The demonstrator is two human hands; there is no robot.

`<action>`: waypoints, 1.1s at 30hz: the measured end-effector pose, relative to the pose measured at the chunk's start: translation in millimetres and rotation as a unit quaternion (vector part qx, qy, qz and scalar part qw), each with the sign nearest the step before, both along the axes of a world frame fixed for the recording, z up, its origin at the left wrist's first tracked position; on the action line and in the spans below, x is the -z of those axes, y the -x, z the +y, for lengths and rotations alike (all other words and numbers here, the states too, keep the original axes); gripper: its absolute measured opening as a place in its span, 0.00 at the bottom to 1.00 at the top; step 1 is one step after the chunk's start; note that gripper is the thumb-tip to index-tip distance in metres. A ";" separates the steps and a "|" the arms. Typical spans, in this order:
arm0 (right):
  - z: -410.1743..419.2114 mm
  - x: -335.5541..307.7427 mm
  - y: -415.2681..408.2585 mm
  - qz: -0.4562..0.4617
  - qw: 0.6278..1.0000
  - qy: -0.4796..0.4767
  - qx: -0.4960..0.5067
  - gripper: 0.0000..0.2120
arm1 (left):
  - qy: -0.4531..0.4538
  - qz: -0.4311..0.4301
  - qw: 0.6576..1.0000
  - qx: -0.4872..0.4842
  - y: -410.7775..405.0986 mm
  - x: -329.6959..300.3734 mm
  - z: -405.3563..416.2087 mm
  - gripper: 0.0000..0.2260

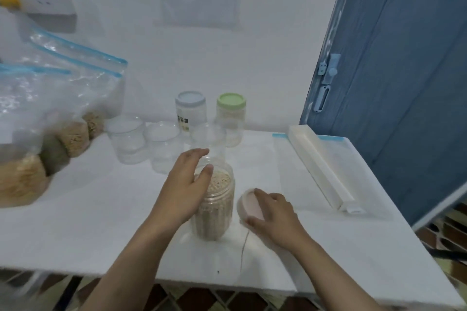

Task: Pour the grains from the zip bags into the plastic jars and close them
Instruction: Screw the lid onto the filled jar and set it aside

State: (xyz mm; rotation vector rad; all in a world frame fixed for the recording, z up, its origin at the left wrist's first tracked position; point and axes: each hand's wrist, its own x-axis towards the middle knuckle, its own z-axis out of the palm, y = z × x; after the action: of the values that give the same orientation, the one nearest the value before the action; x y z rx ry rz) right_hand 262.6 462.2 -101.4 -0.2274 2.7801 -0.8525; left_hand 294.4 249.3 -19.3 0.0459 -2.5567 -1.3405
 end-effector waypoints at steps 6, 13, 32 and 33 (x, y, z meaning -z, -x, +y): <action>-53.7 -57.4 -28.3 0.152 0.910 0.369 0.115 0.18 | -0.219 -0.033 0.974 0.041 -0.8 7.7 -15.7 0.11; -91.3 -70.0 -43.3 0.171 0.929 0.326 0.031 0.34 | -0.296 -0.031 0.952 0.071 -0.2 6.4 -33.0 0.14; -104.2 -71.5 -15.5 0.012 0.875 0.459 0.157 0.18 | -0.260 -0.059 0.948 0.172 -4.5 22.9 -45.3 0.18; -104.4 -70.6 -14.1 0.012 0.875 0.458 0.160 0.18 | -0.260 -0.060 0.948 0.174 -4.4 22.9 -45.3 0.19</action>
State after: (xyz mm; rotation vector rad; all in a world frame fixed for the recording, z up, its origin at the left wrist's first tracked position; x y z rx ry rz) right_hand 276.6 357.8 -30.7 0.0896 2.2218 -2.2067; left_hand 298.8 204.0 -42.2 -0.2459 -2.2978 -2.1779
